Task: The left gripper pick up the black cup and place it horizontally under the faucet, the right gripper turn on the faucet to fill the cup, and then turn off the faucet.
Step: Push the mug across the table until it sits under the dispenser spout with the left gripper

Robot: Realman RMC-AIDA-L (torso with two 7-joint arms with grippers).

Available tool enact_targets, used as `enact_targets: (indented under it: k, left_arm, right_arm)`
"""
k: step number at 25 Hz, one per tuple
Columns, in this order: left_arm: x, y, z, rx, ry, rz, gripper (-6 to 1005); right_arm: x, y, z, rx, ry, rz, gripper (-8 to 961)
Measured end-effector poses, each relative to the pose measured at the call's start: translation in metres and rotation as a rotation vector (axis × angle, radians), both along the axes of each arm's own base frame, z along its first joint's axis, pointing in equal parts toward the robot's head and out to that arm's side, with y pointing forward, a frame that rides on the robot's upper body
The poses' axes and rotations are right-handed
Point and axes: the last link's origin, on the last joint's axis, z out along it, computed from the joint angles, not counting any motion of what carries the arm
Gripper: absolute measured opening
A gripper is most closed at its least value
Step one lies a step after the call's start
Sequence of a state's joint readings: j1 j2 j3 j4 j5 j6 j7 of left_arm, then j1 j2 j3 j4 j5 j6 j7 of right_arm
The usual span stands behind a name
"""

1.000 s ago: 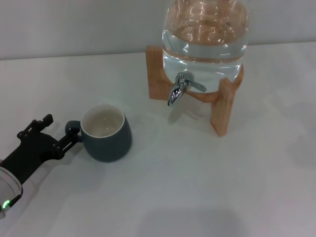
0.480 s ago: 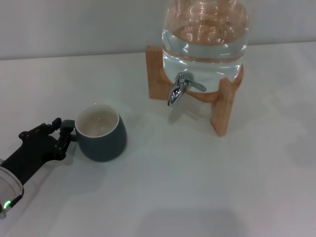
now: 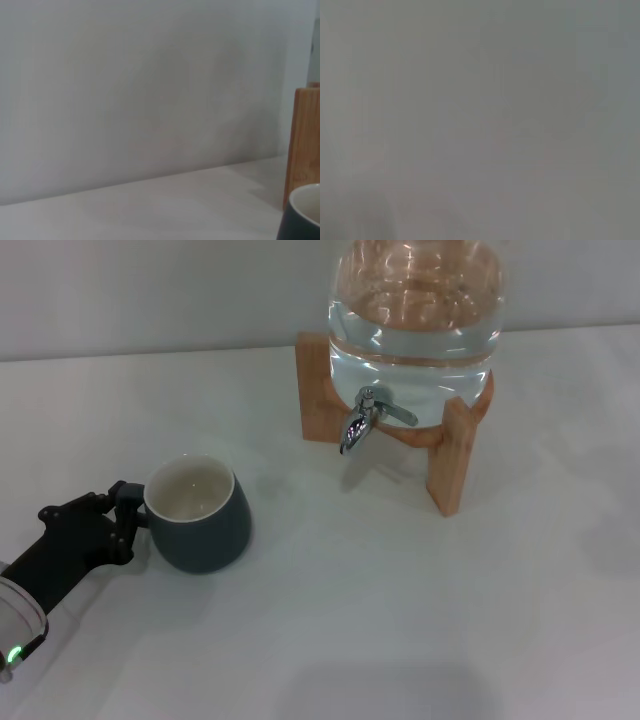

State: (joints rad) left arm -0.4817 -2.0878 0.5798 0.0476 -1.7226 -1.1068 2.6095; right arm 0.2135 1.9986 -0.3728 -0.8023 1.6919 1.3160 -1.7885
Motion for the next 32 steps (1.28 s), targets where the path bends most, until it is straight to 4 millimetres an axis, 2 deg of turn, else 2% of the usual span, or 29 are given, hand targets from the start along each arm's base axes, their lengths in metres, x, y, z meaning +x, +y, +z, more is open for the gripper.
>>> enact_targets:
  k: [19, 32]
  left_arm:
    - [0.019, 0.012, 0.006, 0.021, -0.029, -0.083, 135]
    - [0.032, 0.023, 0.001, 0.007, -0.033, -0.113, 141]
  right_arm:
    - [0.001, 0.000, 0.000, 0.003, -0.007, -0.006, 841]
    - [0.001, 0.001, -0.003, -0.002, 0.001, -0.001, 840]
